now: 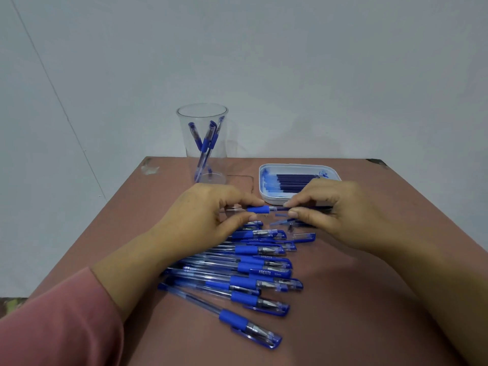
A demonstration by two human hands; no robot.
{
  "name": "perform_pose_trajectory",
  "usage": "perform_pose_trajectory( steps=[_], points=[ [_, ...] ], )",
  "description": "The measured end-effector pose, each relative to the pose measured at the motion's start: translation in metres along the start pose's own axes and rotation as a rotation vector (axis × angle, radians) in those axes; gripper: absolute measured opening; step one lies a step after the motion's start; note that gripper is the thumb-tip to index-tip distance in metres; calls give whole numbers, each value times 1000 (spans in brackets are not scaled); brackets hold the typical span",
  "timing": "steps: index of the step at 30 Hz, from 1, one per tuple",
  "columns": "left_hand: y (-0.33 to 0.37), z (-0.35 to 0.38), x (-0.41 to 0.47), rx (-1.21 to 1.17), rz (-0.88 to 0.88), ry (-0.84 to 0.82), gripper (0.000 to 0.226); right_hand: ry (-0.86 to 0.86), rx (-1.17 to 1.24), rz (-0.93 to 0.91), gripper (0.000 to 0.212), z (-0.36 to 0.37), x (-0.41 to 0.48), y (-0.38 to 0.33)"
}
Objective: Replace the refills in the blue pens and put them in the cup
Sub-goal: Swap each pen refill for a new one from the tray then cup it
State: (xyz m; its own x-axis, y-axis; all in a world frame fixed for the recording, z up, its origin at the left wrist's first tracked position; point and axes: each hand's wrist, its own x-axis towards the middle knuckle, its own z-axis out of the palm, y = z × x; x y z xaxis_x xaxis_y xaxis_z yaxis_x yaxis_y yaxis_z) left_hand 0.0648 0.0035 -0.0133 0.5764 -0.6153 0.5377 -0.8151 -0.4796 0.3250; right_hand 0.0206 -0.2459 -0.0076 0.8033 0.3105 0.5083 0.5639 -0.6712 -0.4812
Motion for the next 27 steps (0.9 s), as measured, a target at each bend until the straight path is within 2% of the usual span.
perform_pose_trajectory(
  steps=[3,8,12,14,16,19,23,27],
  points=[
    [-2,1,0,-7,-10,17,28,-33,0,31,26,-1,0,-4],
    [-1,0,1,-9,-9,48,29,31,3,60,24,-6,-2,-3],
    [-2,5,0,-5,10,32,28,-31,28,42,16,4,1,-7],
    [-2,5,-1,-7,13,38,27,-60,21,41,22,4,1,-8],
    [-2,4,0,-6,12,56,26,-19,22,58,28,-1,-1,-7],
    [-2,2,0,-5,11,79,27,45,14,73,23,-9,-3,-5],
    [-2,4,-1,-12,10,68,28,11,12,53,17,-1,-1,-7],
    [-1,4,-1,-18,6,71,31,-9,71,80,25,1,-2,-8]
  ],
)
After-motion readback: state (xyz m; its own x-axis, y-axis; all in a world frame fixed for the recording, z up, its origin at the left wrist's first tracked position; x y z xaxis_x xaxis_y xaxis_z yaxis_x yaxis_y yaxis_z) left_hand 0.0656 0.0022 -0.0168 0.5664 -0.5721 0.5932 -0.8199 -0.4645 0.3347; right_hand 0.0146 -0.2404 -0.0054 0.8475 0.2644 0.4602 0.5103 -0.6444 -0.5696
